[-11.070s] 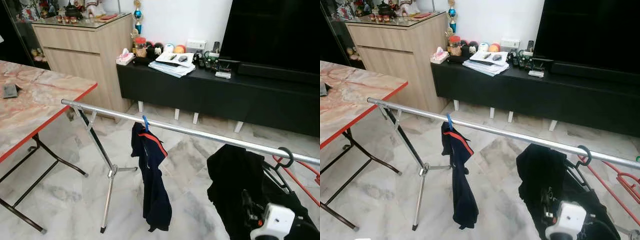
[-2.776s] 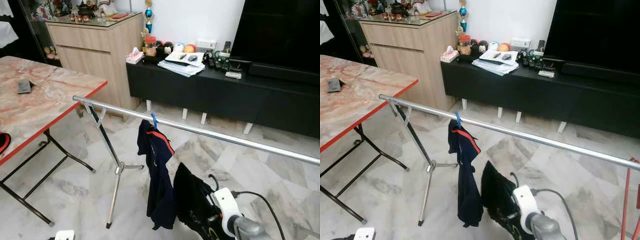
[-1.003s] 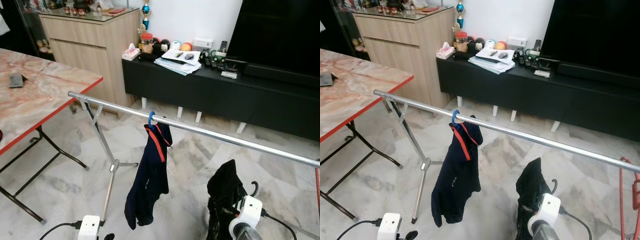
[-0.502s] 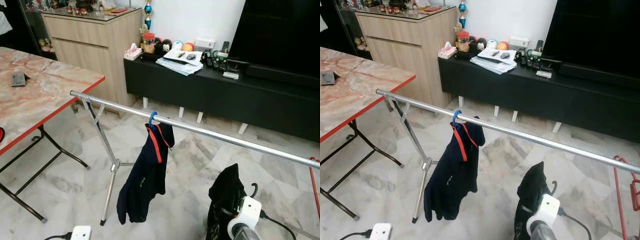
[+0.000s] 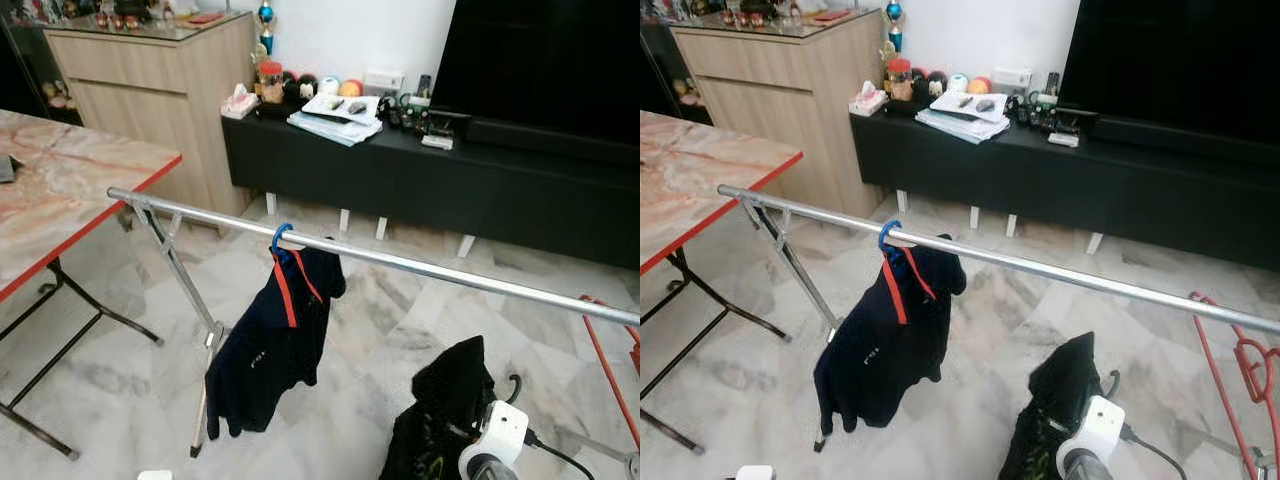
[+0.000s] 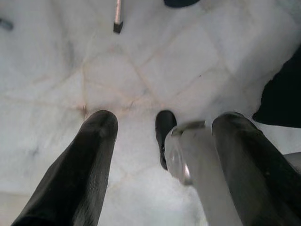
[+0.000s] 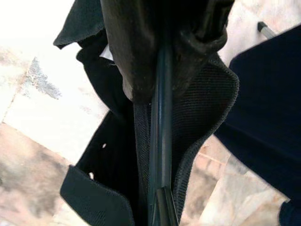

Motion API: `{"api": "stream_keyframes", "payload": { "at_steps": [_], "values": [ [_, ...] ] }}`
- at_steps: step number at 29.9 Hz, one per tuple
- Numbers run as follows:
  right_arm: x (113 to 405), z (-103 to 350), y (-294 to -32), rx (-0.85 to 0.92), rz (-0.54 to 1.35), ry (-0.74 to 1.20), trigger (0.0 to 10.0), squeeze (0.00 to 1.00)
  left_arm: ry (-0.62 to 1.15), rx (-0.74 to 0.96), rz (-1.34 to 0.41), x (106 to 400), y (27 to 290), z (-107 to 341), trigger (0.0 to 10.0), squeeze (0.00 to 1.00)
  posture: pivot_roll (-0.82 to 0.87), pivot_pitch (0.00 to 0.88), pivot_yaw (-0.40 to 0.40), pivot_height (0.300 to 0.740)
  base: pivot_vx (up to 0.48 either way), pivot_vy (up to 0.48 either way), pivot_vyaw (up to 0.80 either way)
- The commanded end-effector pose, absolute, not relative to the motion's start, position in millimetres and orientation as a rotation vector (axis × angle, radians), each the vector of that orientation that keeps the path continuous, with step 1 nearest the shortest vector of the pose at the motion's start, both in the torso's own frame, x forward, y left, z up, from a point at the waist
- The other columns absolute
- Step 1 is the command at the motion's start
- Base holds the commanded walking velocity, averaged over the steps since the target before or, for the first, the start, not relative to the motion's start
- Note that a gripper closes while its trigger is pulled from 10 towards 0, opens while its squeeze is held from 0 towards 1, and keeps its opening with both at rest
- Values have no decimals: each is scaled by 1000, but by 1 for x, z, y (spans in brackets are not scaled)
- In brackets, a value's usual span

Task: Hang hanger

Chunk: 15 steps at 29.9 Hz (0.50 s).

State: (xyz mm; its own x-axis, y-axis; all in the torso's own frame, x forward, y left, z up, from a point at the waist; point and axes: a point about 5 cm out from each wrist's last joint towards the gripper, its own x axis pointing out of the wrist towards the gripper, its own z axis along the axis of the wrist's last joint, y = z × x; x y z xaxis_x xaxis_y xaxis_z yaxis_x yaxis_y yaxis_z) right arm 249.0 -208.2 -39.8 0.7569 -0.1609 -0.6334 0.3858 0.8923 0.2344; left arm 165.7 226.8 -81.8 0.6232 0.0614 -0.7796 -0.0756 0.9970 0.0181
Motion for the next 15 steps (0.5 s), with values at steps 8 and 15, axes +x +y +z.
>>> {"api": "stream_keyframes", "payload": {
  "at_steps": [8,15],
  "values": [
    [251,-38,-206,359,-306,630,10000,0,950,-6,73,151,226,-88,10000,0,52,19,-6,740,-302,0,0],
    [254,-36,-207,365,-317,622,10000,0,955,-11,86,148,230,-89,10000,0,52,21,-9,740,-305,0,-114]
  ]
}}
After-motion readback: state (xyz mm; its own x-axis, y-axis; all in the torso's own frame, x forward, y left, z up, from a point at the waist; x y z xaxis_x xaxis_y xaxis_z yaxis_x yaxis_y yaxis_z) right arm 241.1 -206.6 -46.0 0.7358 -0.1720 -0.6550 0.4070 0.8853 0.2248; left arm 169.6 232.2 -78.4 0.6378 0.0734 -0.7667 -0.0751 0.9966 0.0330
